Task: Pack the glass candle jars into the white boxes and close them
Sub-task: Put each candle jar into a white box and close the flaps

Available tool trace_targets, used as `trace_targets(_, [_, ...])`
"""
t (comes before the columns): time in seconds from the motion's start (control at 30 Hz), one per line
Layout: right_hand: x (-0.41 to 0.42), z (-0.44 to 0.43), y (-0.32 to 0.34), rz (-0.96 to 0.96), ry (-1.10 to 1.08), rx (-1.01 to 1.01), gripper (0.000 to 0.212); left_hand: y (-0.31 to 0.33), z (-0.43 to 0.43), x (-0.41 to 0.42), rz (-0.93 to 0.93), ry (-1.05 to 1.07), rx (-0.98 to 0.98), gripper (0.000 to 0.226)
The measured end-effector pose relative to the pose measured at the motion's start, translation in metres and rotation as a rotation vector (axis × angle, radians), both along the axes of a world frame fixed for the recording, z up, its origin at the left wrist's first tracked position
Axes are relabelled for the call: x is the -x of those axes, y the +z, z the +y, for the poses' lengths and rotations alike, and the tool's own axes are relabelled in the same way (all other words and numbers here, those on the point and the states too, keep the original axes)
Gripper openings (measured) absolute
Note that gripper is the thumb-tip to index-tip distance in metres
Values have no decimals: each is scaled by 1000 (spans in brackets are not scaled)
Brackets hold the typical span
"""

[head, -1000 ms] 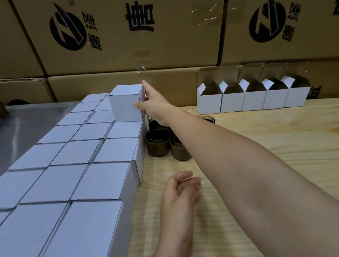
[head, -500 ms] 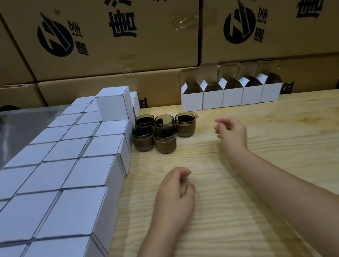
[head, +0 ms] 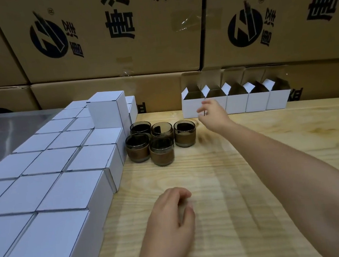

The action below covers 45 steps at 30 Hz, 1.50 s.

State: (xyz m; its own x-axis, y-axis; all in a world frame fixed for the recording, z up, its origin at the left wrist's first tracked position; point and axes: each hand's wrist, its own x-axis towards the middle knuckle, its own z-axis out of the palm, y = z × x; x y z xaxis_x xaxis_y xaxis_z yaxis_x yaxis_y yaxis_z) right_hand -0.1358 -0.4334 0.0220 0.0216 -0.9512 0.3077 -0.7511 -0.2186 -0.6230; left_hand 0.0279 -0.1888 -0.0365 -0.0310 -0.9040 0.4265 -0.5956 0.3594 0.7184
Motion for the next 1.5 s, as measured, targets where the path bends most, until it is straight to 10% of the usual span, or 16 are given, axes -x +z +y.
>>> trace_targets(0.33, [-19, -61, 12, 345, 56, -227, 36, 1, -3, -1, -37, -29, -29, 19])
trace_targets(0.83, [-8, 40, 31, 37, -142, 379, 21, -1, -1, -2, -2, -30, -97, 29])
trace_targets(1.2, [-23, 237, -34, 103, -37, 748, 20, 0, -2, -2, 194, -180, -244, 125])
trace_targets(1.5, [-30, 260, -46, 135, 81, 708, 10, -1, -5, -5, 183, -190, -208, 99])
